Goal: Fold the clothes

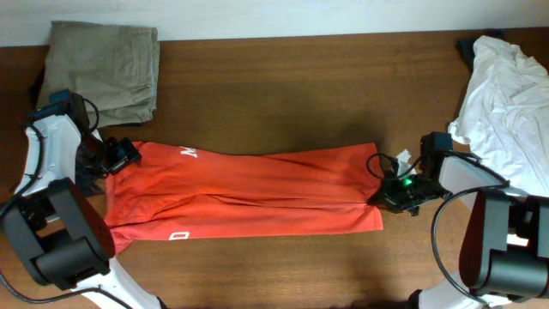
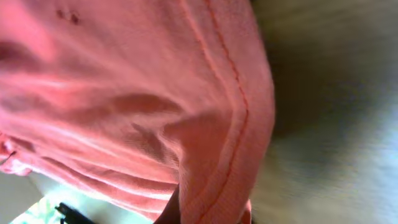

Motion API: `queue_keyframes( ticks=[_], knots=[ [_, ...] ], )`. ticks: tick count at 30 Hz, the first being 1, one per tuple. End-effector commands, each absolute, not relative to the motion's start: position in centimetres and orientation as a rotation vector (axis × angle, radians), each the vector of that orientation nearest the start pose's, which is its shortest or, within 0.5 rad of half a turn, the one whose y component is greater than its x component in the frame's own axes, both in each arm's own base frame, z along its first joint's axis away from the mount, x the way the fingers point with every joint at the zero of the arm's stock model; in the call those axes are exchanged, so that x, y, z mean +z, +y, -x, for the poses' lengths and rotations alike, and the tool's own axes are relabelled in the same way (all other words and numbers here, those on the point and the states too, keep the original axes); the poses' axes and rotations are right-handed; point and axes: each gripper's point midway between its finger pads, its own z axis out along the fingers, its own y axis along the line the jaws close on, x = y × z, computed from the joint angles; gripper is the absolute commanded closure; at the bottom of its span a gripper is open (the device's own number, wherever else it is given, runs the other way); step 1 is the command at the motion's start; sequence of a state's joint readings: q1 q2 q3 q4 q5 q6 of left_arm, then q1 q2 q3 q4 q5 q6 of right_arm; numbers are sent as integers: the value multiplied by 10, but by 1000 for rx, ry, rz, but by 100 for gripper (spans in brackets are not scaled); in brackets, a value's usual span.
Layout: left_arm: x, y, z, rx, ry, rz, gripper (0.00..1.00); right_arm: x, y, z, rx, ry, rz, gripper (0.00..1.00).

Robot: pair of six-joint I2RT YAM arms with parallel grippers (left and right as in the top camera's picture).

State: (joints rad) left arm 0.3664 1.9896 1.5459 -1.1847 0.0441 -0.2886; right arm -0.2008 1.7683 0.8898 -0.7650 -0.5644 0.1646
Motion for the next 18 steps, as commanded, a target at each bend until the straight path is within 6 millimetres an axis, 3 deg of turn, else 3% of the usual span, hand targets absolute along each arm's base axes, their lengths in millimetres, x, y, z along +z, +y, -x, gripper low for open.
queue_keyframes(
  ticks=[1,3,4,5,7,9,10,13,16,18],
  knots=[
    [65,125,-342,-62,3001,1030,1,14,-9,-284,608,3048,-735,96],
    [65,125,-342,-62,3001,1030,1,42,-45,-288,466,3063,-842,96],
    [65,125,-342,-62,3000,1030,1,63,-54,-292,435,3069,-848,96],
    [65,125,-342,-62,3000,1030,1,83,-50,-296,420,3087,-817,96],
    [65,125,-342,-62,3000,1030,1,101,-24,-311,411,3101,-661,96],
    [65,125,-342,-62,3000,1030,1,104,14,-320,412,3115,-515,96],
    [65,125,-342,-62,3000,1030,1,103,49,-319,407,3144,-369,96],
    [65,125,-342,-61,2999,1029,1,100,108,-307,402,3180,-151,96],
    [65,125,-342,-62,3000,1030,1,99,158,-296,410,3174,-12,96],
    [65,125,-342,-62,3000,1030,1,99,179,-289,416,3170,35,95]
  ],
)
